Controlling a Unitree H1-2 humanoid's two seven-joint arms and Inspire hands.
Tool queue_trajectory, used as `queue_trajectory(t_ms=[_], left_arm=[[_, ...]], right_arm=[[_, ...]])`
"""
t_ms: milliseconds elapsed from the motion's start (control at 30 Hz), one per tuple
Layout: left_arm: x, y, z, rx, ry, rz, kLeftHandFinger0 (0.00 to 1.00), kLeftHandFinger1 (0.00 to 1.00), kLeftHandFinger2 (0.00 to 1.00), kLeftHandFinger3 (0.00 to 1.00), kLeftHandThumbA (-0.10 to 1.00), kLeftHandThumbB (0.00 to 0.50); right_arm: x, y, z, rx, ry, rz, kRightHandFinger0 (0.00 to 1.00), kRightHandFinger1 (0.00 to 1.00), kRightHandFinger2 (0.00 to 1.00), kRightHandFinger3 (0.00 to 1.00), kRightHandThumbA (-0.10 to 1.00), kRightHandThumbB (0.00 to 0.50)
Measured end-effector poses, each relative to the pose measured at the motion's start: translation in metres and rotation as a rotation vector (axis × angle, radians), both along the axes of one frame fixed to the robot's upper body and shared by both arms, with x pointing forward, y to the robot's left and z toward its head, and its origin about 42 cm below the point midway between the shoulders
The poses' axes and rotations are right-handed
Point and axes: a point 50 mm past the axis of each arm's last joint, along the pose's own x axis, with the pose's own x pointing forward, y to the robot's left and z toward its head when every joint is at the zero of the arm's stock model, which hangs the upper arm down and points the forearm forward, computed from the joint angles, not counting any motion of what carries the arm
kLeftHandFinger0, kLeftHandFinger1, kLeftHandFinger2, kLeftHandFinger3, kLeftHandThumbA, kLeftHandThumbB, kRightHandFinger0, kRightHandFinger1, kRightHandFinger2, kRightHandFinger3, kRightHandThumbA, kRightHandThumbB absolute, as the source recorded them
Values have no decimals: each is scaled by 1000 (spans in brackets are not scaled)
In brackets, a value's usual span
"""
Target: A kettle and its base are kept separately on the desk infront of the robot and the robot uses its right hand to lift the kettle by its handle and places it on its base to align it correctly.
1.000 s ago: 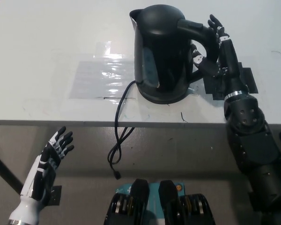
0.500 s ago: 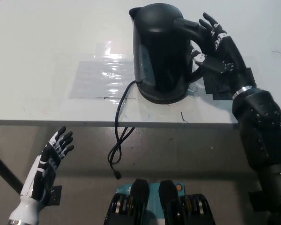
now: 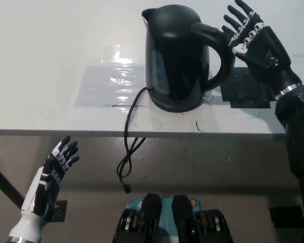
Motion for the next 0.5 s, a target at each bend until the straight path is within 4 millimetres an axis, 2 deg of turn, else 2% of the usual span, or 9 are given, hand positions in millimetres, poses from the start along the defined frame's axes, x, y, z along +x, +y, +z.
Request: queue_trajectory(t_ms=[133, 167, 233, 300, 367, 467, 500], left_arm=[[1, 0, 1, -1, -3, -1, 1000, 1000, 1000, 1000, 1000, 96], [1, 0, 1, -1, -4, -1, 1000, 1000, 1000, 1000, 1000, 107], [1, 0, 1, -2, -4, -1, 1000, 1000, 1000, 1000, 1000, 113], [2, 0, 1, -2, -5, -1, 1000, 1000, 1000, 1000, 1000, 109], [2, 0, 2, -2, -6, 0, 1000, 1000, 1000, 1000, 1000, 105], [2, 0, 2, -2, -5, 0, 1000, 1000, 1000, 1000, 1000, 126], [2, 0, 1, -2, -4, 1, 1000, 1000, 1000, 1000, 1000, 120]], right_arm=[[-1, -4, 2, -1, -11, 22, 1000, 1000, 1000, 1000, 637, 500], [-1, -6, 2, 1, -15, 26, 1000, 1000, 1000, 1000, 749, 500], [-4, -12, 1, 2, -24, 17, 1000, 1000, 1000, 1000, 1000, 467], [-13, -18, 2, -18, -64, -18, 1000, 1000, 1000, 1000, 1000, 448], [-24, -22, 4, -41, -116, -52, 1000, 1000, 1000, 1000, 1000, 499], [-36, -24, 6, -61, -148, -76, 1000, 1000, 1000, 1000, 1000, 500], [-48, -26, 5, -80, -171, -99, 1000, 1000, 1000, 1000, 1000, 500]])
